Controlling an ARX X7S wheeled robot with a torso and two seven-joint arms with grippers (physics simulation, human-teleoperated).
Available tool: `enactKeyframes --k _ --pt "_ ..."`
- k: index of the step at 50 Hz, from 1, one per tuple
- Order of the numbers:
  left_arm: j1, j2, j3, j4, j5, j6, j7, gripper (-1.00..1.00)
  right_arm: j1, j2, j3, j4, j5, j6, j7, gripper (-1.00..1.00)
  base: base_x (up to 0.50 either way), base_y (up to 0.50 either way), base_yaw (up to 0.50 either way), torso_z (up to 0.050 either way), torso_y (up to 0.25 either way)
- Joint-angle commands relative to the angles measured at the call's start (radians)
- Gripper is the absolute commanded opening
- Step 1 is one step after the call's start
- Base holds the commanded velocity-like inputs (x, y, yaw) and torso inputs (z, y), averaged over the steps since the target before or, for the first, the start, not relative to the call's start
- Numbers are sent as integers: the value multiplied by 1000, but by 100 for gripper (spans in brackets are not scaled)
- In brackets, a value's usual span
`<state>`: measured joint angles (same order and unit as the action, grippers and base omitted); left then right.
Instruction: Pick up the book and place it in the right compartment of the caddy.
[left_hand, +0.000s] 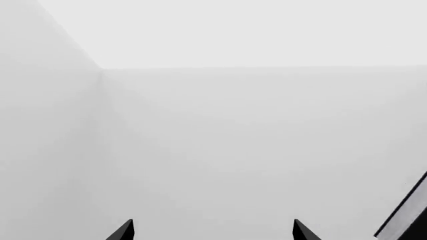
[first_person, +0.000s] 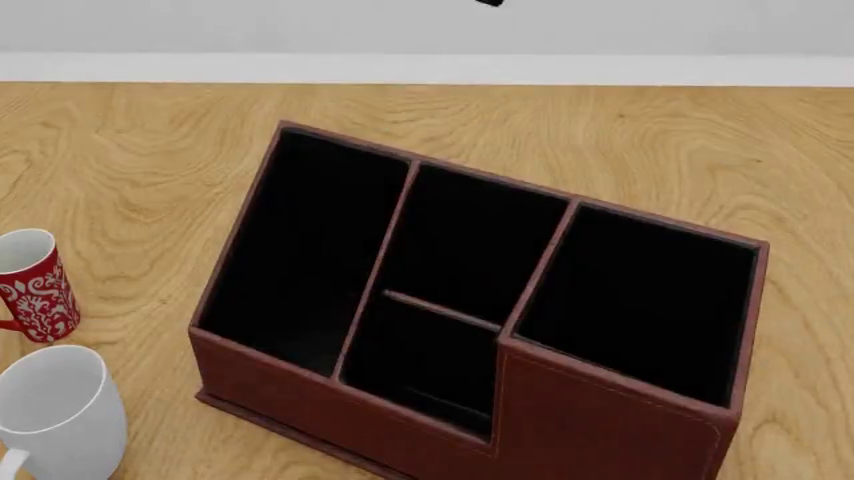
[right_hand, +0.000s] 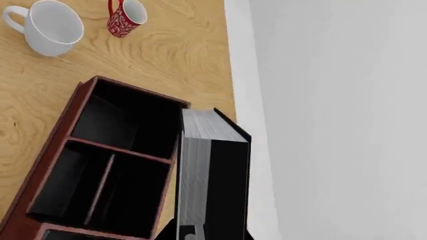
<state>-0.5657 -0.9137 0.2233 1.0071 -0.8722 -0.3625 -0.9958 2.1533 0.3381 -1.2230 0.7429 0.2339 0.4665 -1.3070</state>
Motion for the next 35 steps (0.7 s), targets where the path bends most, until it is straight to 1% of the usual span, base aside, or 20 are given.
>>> enactKeyframes --k 1,7,10,16,22,35 --pt "4 7 14 -14 15 28 15 100 25 61 -96 -39 -111 14 -52 -100 0 0 0 0 0" --pt "21 18 23 -21 35 48 26 100 27 71 -136 -32 -140 54 -69 -100 0 0 0 0 2" --pt "39 26 26 -32 53 67 38 100 20 114 -165 -113 -153 101 -88 -100 0 0 0 0 3" --pt "50 32 30 -38 63 82 46 100 3 162 -182 -212 -153 165 -96 -100 0 0 0 0 0" --pt "57 31 30 -40 65 90 49 100 -15 183 -197 -262 -154 207 -96 -100 0 0 0 0 2" --pt "69 37 34 -56 77 111 61 100 -65 285 -228 -424 -146 298 -97 -100 0 0 0 0 2"
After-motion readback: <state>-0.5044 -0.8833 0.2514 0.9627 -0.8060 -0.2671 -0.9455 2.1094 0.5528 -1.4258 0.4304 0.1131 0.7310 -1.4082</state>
